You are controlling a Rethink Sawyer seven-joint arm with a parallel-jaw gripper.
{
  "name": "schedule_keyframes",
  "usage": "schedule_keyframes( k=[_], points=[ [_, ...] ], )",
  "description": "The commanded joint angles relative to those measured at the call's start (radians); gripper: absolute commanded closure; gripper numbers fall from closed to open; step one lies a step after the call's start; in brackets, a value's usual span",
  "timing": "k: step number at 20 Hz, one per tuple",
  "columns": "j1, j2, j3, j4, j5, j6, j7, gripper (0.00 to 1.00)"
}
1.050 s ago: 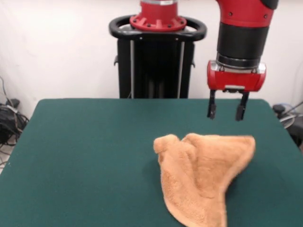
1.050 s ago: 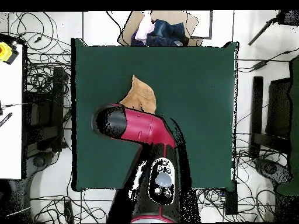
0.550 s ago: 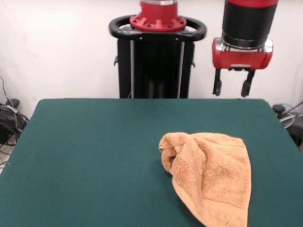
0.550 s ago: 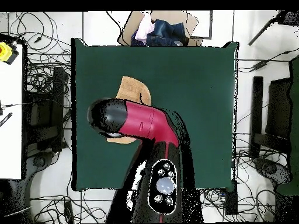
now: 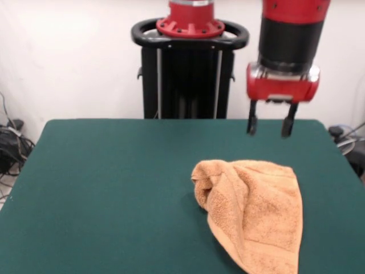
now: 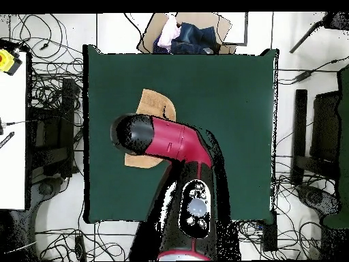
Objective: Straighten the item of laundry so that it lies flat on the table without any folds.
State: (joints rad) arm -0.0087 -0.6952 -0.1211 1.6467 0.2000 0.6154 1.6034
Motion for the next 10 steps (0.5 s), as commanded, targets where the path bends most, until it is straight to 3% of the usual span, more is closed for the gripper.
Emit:
schedule_keyframes(
  k=[1, 6, 10],
  points=[
    [-0.070, 0.242, 0.131, 0.006, -0.071, -0.304, 0.093, 0.00],
    [-0.078, 0.432, 0.163, -0.118, -0.115, -0.504, 0.069, 0.00],
    [-0.082, 0.550, 0.181, -0.241, -0.147, -0.571, 0.041, 0.00]
  ],
)
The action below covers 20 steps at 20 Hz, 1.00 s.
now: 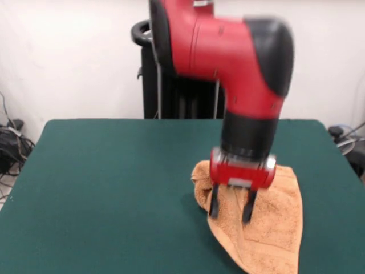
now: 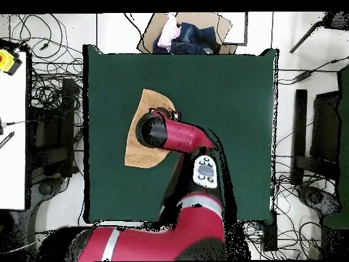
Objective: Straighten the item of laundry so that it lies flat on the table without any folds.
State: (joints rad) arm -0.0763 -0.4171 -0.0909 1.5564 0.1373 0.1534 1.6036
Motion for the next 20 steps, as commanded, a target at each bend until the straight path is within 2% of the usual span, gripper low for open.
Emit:
schedule_keyframes(
  k=[1, 8, 13, 17, 18, 20],
  points=[
    [-0.009, 0.294, 0.147, -0.183, -0.089, -0.106, 0.032, 0.00],
    [0.042, 0.373, 0.098, -0.320, -0.102, -0.090, 0.048, 0.00],
    [0.080, 0.393, 0.054, -0.358, -0.093, -0.097, 0.084, 0.00],
    [0.080, 0.392, 0.056, -0.357, -0.108, -0.105, 0.092, 0.00],
    [0.083, 0.392, 0.052, -0.360, -0.115, -0.108, 0.096, 1.00],
    [0.080, 0.391, 0.056, -0.360, -0.116, -0.102, 0.096, 1.00]
  ],
)
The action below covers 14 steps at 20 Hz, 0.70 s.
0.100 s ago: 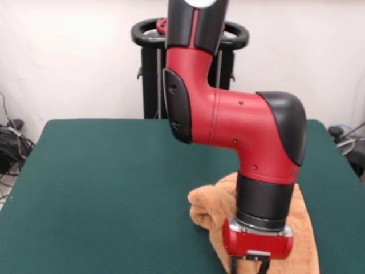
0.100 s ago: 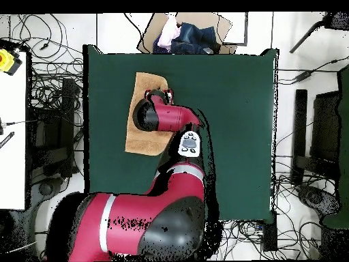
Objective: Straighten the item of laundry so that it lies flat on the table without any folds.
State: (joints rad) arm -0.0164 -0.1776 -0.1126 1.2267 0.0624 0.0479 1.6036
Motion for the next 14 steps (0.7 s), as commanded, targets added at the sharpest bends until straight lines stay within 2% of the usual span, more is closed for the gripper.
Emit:
schedule_keyframes(
  k=[1, 14],
  points=[
    [0.018, 0.151, 0.079, -0.030, -0.041, 0.006, 0.096, 1.00],
    [0.025, 0.132, 0.061, 0.005, -0.029, -0.017, 0.144, 1.00]
  ],
)
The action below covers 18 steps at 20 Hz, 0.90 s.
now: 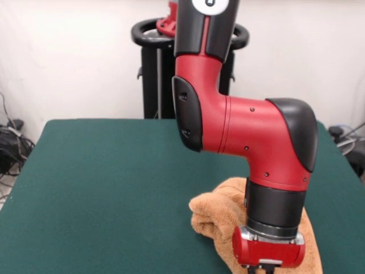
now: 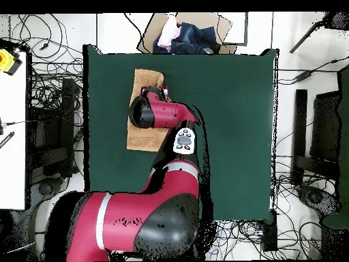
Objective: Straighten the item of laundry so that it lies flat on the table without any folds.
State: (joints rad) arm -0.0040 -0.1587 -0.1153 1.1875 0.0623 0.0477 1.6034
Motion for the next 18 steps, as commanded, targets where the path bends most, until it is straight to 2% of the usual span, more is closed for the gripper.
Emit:
schedule_keyframes(
  k=[1, 18],
  points=[
    [0.012, 0.110, 0.063, 0.050, -0.029, -0.016, 0.146, 1.00],
    [0.006, 0.086, 0.064, 0.081, -0.030, 0.003, 0.148, 1.00]
  ],
)
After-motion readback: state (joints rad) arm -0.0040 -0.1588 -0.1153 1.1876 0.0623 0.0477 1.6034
